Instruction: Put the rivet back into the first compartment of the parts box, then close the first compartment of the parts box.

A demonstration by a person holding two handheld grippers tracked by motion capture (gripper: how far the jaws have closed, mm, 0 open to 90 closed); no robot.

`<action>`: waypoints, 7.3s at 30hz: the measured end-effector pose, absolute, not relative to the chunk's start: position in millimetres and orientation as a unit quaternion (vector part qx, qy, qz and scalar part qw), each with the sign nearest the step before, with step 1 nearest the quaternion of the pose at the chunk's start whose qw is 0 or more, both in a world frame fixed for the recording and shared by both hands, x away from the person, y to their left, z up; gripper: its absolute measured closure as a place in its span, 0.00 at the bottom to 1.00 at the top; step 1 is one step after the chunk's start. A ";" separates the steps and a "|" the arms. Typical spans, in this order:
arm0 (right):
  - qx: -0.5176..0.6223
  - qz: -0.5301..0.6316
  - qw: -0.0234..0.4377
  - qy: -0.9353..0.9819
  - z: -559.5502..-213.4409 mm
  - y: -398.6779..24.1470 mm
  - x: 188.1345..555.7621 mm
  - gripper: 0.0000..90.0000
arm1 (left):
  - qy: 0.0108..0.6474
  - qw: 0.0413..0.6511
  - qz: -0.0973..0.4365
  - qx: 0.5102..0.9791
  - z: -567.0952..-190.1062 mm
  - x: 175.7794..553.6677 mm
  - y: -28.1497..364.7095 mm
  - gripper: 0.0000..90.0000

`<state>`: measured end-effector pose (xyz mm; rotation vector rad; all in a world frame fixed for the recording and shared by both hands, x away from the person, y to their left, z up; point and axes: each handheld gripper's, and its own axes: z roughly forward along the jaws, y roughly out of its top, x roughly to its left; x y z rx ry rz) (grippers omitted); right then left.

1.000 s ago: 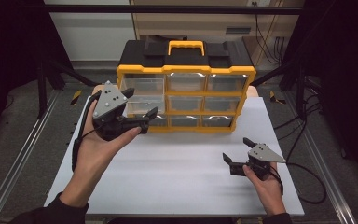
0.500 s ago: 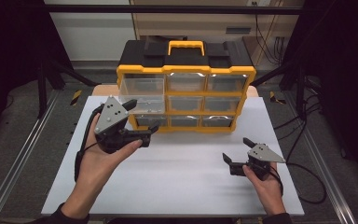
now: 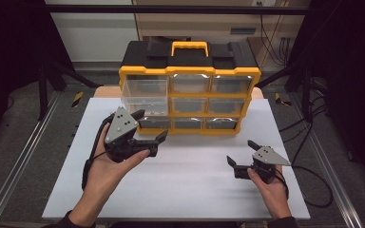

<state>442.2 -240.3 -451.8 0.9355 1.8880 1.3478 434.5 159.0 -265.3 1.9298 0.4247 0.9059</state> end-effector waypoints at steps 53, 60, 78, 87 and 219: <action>0.352 0.512 0.315 0.717 -451.3 -241.4 442.5 0.05 | 0.248 0.441 0.421 0.752 -296.5 464.6 169.0 0.99; 0.351 0.513 0.316 0.717 -450.8 -241.3 442.1 0.05 | 0.257 0.438 0.419 0.753 -298.4 472.7 166.6 0.99; 0.350 0.517 0.315 0.715 -449.8 -241.3 441.4 0.05 | 0.273 0.427 0.429 0.748 -294.1 496.3 160.1 0.99; 0.350 0.519 0.314 0.714 -449.9 -241.7 441.7 0.05 | 0.281 0.423 0.430 0.746 -292.7 509.1 156.5 0.99; 0.331 0.551 0.343 0.685 -440.3 -250.5 432.1 0.06 | 0.307 0.413 0.446 0.732 -290.8 551.7 147.7 1.00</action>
